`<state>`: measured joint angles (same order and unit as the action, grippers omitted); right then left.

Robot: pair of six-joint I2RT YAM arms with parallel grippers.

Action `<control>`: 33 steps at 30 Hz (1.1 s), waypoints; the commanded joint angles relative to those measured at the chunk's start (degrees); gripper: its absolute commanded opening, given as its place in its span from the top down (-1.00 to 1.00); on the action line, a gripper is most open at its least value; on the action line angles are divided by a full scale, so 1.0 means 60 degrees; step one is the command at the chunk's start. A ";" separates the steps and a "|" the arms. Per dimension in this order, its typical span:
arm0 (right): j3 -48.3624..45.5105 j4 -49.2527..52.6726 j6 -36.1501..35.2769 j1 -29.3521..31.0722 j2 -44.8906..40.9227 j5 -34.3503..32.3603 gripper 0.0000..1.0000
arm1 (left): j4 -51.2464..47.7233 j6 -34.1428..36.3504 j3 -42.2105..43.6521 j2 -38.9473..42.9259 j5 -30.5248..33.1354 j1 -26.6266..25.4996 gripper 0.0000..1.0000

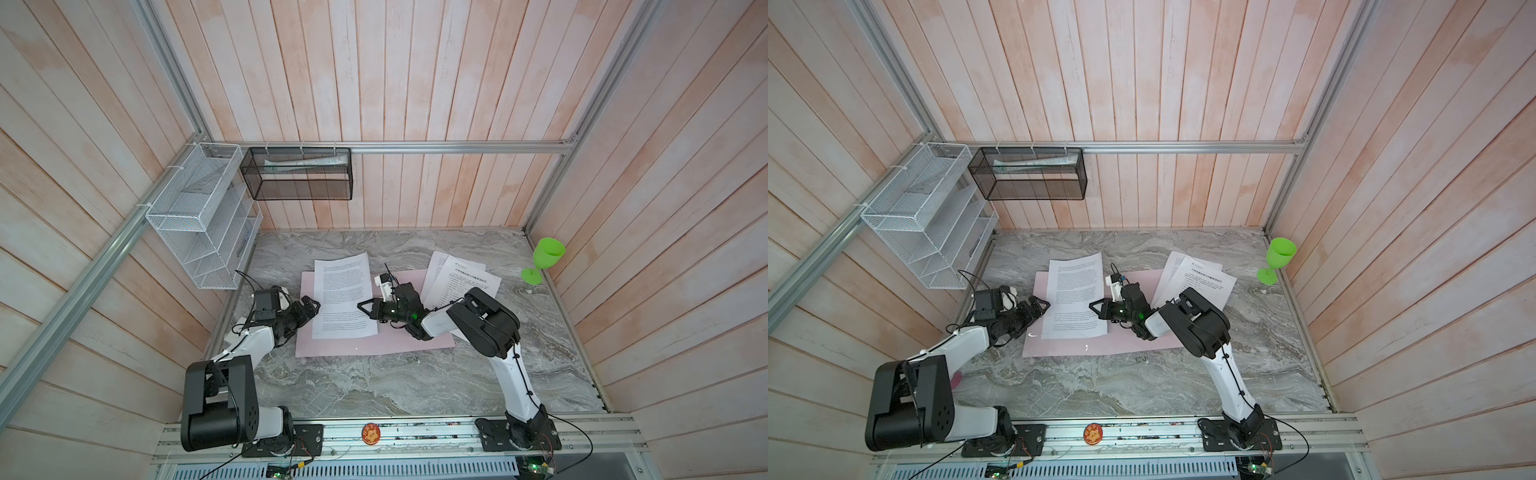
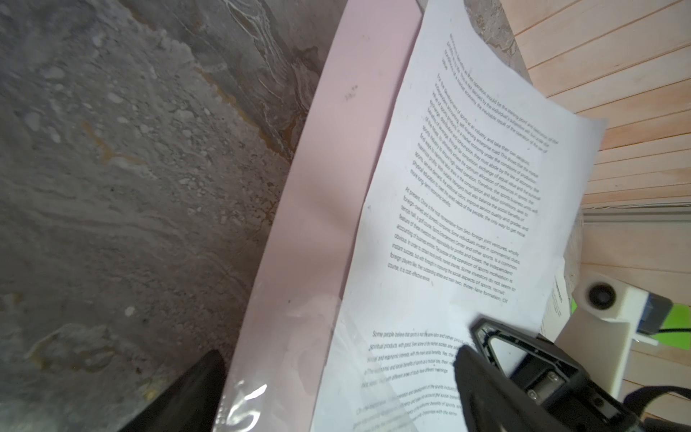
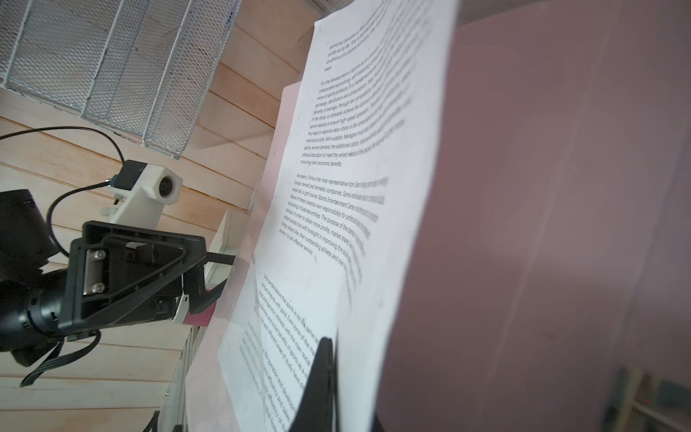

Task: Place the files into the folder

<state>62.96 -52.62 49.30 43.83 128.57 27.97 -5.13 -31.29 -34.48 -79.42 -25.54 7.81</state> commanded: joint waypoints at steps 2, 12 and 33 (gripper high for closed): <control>0.0160 0.0125 -0.0382 -0.0116 -0.0059 0.0616 1.00 | -0.0032 0.0099 -0.0035 0.0116 -0.0069 -0.0028 -0.94; 0.0432 0.0832 -0.0922 -0.0319 -0.0066 0.1503 1.00 | -0.0094 0.0234 -0.0132 0.0054 0.0023 -0.0027 -0.94; 0.0461 0.0829 0.0680 -0.0132 0.0293 0.1506 1.00 | 0.0353 -0.0014 -0.0073 -0.0142 -0.0091 -0.0043 -0.97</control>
<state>66.59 -46.30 49.28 42.72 128.60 38.44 -4.99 -31.11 -34.48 -79.48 -25.54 7.81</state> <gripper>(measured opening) 0.047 0.985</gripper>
